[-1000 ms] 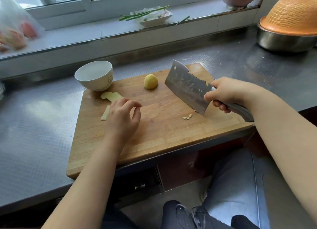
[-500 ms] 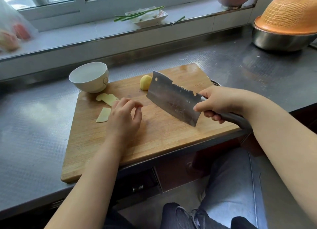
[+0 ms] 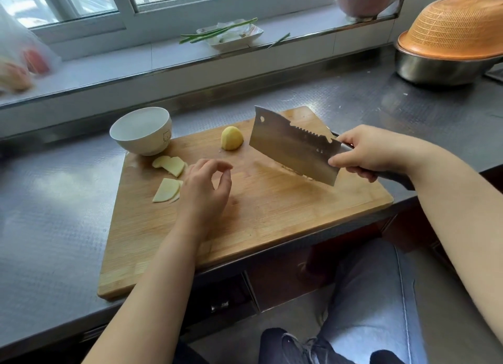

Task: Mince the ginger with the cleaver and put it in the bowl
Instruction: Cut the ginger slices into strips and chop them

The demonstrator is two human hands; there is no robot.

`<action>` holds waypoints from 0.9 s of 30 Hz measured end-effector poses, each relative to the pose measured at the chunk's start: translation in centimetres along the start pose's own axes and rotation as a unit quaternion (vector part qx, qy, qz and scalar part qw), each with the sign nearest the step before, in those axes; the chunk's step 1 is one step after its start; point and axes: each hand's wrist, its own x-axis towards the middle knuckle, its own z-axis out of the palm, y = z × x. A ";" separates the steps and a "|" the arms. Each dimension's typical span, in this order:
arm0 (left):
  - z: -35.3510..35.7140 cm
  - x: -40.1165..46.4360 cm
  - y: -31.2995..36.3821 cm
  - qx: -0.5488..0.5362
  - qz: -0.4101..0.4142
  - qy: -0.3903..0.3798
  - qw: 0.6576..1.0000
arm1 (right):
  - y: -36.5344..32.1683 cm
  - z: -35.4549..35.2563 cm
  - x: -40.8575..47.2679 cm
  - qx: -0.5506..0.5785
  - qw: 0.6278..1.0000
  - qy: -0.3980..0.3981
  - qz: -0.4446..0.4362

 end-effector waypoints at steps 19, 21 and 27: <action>0.3 2.5 8.2 0.332 0.250 -0.254 0.873 | 0.6 7.5 -3.7 -0.164 0.965 0.182 -0.090; 1.4 3.0 8.2 0.369 0.267 -0.282 0.845 | 0.5 7.7 -3.9 -0.181 0.963 0.180 -0.090; 2.2 5.1 8.0 0.460 0.250 -0.316 0.791 | 1.3 8.1 -4.1 -0.212 0.955 0.194 -0.072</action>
